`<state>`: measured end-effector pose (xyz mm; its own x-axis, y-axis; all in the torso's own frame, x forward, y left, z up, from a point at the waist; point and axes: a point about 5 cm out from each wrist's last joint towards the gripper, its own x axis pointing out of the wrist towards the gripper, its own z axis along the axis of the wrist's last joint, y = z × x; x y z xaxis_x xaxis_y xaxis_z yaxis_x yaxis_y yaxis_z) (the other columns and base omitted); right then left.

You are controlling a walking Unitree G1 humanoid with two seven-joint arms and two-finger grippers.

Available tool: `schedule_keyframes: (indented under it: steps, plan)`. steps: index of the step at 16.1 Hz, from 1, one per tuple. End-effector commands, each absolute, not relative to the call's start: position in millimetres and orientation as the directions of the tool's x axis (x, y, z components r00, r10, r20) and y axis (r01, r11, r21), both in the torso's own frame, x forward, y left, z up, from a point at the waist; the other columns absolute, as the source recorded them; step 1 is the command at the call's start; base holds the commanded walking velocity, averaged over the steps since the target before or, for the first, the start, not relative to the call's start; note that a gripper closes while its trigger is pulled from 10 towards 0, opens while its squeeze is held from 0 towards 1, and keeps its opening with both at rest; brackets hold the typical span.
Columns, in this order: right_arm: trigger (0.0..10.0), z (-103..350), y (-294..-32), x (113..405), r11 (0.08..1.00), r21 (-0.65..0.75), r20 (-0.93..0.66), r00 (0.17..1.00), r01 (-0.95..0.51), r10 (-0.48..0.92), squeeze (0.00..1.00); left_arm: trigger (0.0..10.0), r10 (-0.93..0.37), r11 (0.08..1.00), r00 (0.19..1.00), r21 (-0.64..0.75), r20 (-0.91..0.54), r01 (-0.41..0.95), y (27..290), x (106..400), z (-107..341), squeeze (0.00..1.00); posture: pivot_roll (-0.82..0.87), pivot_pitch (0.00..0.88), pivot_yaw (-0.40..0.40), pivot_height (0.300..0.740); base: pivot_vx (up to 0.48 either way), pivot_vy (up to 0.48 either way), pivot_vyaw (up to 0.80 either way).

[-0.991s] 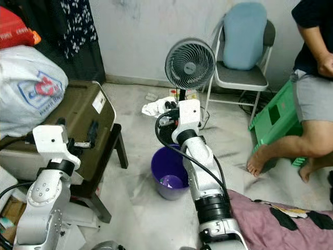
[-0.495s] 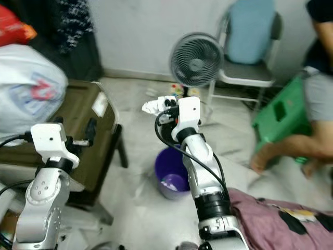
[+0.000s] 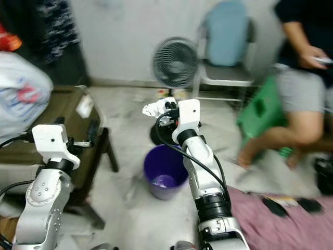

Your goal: Clean up the room

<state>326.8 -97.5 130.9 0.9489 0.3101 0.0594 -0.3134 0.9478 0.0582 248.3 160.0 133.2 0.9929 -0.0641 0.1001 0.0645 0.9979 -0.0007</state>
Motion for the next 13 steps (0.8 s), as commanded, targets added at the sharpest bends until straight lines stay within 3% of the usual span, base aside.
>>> schedule_keyframes:
  steps: [1, 13]
  plan:
    - [10.0, 133.2, -98.9, 328.2, 0.949, 0.062, 0.068, 0.950, -0.310, 0.306, 0.00, 10.0, -0.090, 0.996, 0.988, -0.012, 0.123, 0.093, 155.5, 247.1, 137.4, 0.00, -0.05, 0.000, -0.012, 0.740, 0.270, 0.000, 0.00]
    - [10.0, 133.5, -97.4, 328.2, 0.947, 0.062, 0.076, 0.948, -0.314, 0.310, 0.00, 10.0, -0.103, 0.994, 0.987, -0.015, 0.121, 0.106, 152.4, 247.1, 136.7, 0.00, -0.04, 0.000, -0.008, 0.740, 0.351, 0.000, 0.00]
